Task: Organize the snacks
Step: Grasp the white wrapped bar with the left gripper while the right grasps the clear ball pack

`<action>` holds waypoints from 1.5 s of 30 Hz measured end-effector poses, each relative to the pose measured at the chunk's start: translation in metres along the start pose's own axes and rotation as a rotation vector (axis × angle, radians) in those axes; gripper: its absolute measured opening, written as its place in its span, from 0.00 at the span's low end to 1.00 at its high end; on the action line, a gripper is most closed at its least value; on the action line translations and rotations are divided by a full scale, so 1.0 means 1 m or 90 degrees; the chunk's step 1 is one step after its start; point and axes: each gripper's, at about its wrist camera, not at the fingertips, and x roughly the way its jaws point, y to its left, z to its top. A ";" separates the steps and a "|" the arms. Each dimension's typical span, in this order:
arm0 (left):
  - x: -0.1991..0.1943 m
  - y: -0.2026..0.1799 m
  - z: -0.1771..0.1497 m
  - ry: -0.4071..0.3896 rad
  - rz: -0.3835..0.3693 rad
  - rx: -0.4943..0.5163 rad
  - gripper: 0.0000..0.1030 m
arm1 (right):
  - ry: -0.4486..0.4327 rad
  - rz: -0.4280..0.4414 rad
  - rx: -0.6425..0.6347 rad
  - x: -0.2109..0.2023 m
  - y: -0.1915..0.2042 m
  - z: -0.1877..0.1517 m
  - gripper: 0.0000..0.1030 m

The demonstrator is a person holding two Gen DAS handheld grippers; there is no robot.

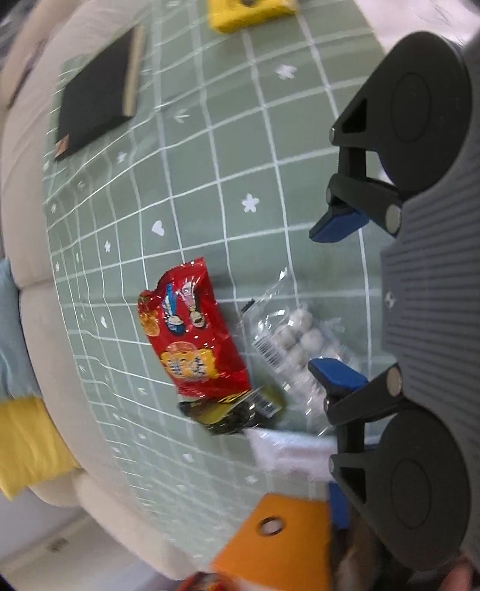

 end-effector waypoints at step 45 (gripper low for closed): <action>-0.027 -0.009 -0.056 -0.026 -0.080 0.066 0.69 | -0.008 -0.027 -0.226 -0.025 -0.001 -0.073 0.75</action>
